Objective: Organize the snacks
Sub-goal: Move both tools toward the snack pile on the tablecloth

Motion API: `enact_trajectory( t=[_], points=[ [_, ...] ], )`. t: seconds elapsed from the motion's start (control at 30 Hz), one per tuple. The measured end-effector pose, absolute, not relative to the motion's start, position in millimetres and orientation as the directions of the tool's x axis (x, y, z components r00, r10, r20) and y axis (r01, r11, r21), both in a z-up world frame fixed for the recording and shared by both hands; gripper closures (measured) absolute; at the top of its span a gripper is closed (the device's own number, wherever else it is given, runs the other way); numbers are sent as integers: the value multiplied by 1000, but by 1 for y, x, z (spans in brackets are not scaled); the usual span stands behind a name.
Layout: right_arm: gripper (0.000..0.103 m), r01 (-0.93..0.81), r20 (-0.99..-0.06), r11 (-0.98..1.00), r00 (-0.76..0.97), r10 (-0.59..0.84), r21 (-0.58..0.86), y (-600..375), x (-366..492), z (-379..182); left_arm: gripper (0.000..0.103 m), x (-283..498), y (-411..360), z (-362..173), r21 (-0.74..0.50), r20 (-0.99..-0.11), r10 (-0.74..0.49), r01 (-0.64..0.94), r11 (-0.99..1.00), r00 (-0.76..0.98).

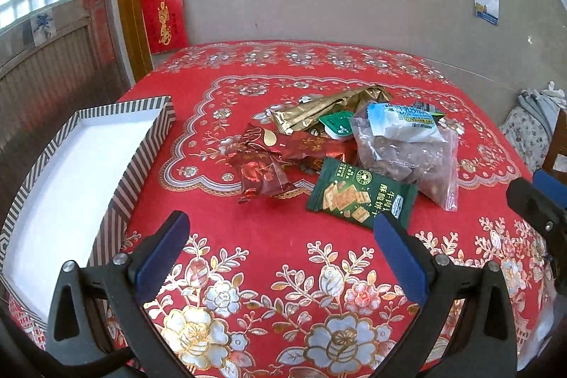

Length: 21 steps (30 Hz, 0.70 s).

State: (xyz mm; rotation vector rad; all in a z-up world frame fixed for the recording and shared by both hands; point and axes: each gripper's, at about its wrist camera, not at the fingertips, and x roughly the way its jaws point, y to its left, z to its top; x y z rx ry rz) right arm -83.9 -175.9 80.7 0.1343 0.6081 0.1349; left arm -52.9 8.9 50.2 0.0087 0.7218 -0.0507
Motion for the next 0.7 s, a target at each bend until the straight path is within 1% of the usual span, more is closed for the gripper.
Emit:
enact_trajectory(
  t=[0.17, 0.7],
  points=[
    [0, -93, -575, 979, 798, 183, 182, -177, -86, 80, 0, -57, 9, 50, -6, -656, -42, 50, 999, 754],
    [0, -82, -591, 984, 790, 162, 159, -174, -86, 75, 0, -59, 8, 49, 24, -645, -22, 49, 998, 764]
  ],
)
